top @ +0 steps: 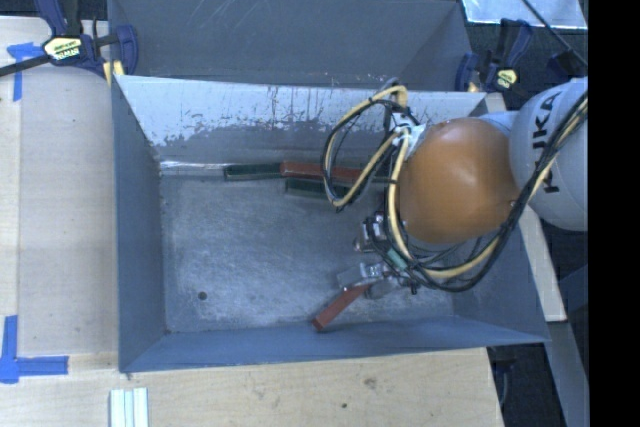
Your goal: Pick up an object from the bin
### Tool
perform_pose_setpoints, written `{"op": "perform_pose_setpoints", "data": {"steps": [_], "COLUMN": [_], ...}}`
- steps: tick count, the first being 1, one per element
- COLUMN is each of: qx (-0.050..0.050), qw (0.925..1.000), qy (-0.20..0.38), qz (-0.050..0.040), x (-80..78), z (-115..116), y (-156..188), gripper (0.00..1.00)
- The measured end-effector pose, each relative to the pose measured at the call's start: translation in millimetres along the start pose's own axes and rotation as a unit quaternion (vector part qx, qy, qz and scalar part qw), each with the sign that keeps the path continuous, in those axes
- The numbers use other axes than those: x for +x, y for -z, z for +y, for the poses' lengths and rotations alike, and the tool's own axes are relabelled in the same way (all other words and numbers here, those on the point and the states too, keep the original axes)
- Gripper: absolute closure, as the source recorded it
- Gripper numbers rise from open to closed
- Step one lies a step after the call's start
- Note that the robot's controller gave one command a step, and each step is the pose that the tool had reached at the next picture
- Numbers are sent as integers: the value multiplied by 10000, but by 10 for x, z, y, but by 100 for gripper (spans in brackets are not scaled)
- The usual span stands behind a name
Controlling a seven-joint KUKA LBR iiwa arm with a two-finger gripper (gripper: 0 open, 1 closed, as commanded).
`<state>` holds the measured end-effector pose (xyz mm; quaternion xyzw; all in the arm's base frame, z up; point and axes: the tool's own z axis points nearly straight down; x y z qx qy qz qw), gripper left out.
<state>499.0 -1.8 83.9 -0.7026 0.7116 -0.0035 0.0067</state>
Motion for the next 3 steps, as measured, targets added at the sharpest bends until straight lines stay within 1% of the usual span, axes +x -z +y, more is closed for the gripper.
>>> {"op": "perform_pose_setpoints", "data": {"steps": [1,2,3], "qx": [-3,-93,-71], "qw": [10000,9999,9999], "qy": [3,99,-97], "qz": [2,12,17], "x": [-10,-239,-289], "z": [1,-25,43], "y": [0,561,2235], "gripper": [100,100,100]}}
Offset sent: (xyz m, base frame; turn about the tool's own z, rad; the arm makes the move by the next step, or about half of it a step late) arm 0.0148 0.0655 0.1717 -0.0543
